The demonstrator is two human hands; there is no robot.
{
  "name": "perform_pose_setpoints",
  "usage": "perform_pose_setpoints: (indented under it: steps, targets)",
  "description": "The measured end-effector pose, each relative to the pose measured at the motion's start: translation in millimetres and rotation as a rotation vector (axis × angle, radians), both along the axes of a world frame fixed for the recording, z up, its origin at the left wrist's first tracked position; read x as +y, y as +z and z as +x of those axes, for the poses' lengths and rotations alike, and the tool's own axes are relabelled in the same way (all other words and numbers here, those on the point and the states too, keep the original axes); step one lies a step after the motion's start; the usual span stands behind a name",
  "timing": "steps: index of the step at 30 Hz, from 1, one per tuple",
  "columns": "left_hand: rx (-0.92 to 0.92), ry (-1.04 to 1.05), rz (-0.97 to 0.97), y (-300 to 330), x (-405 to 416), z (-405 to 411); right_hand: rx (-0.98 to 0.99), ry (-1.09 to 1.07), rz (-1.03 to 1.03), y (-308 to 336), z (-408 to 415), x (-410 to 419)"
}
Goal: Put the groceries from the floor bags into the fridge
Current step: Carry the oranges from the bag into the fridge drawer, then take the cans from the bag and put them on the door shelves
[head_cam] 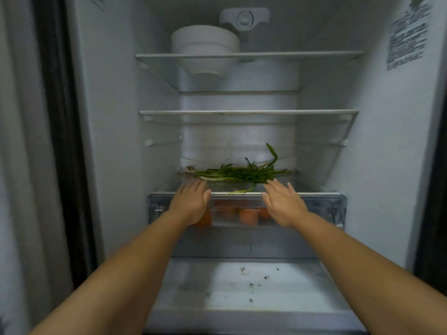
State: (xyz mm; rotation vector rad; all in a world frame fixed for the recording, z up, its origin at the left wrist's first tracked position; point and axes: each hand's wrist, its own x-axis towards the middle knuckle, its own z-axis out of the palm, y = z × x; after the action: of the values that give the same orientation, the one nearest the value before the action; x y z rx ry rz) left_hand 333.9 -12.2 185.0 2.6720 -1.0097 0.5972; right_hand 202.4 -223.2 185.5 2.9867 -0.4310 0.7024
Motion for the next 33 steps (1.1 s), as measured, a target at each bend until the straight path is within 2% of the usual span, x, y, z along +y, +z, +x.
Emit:
perform_pose_setpoints:
  steps: [3,6,10,14,16,19,23,29,33]
  targets:
    - [0.037,-0.029,0.013,-15,6,-34,0.051,0.024,0.067,-11,-26,20]
    - [0.055,-0.142,-0.057,-32,17,-87,0.043,0.067,0.134,-29,-60,50]
    - [0.095,-0.231,-0.334,-46,47,-158,-0.2,0.163,0.23,-46,-110,104]
    - [0.16,-0.235,-0.53,-76,91,-211,-0.189,0.252,0.22,-67,-151,160]
    - [0.211,-0.19,-0.513,-94,118,-231,-0.13,0.309,0.235,-83,-164,185]
    - [0.362,-0.094,-0.387,-126,163,-258,-0.015,0.344,0.302,-116,-184,218]
    - [0.458,0.136,-0.224,-182,240,-305,0.182,0.378,0.349,-175,-221,259]
    - [0.626,0.451,-0.343,-261,335,-422,0.422,0.469,0.331,-248,-293,319]
    - [0.667,0.613,-0.385,-293,396,-494,0.552,0.589,0.258,-272,-334,381]
